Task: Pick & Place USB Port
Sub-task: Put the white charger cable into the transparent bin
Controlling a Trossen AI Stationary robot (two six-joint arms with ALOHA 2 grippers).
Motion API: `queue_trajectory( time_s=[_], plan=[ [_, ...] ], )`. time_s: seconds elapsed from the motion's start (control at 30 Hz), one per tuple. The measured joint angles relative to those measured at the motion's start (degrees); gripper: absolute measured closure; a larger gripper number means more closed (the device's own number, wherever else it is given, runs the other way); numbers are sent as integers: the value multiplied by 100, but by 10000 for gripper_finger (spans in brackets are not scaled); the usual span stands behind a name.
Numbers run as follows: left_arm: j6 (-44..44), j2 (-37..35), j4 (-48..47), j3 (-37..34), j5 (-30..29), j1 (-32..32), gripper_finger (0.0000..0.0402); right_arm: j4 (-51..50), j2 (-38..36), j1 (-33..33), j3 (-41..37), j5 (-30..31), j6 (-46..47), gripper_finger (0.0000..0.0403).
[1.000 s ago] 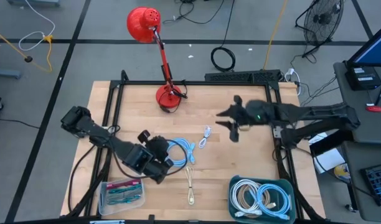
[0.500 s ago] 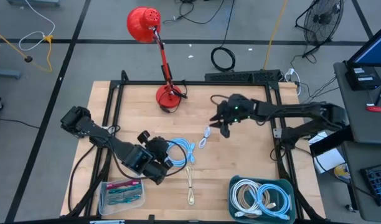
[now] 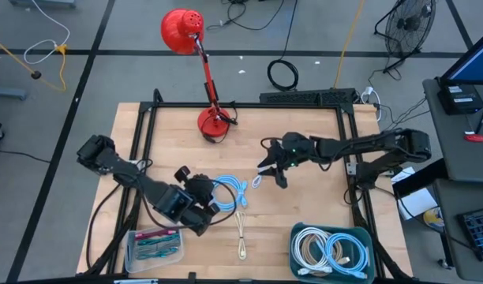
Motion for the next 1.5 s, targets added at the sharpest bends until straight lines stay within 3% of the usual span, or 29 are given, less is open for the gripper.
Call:
queue_trajectory(
  time_s=[0.27, 0.33, 0.53, 0.63, 0.8, 0.97, 1.3, 1.5],
  plan=[
    [-98, 0, 213, -6, 464, 188, 273, -243, 0, 209, 0, -129, -12, 273],
    [-89, 0, 756, -109, 838, 242, 273, -260, 0, 224, 0, -142, -7, 273],
    [797, 15, 3625, -871, 2684, 509, 273, -515, -2, 214, 2, -122, 23, 273],
    [1064, 15, 4241, -1164, 3192, 687, 273, -565, -2, 214, 2, -125, 17, 273],
    [1000, 15, 3754, -1220, 3202, 985, 273, -938, -2, 214, 7, -107, -445, 273],
    [1006, 17, 3677, -1222, 3147, 1110, 273, -1511, 266, 315, 4, 475, -1237, 273],
    [1157, 17, 3670, -1222, 3150, 1173, 273, -880, 1087, 596, 142, 498, -2030, 273],
    [1348, 20, 3665, -1222, 3155, 1150, 273, -972, 1418, 846, 368, 1708, -3167, 273]
  ],
)
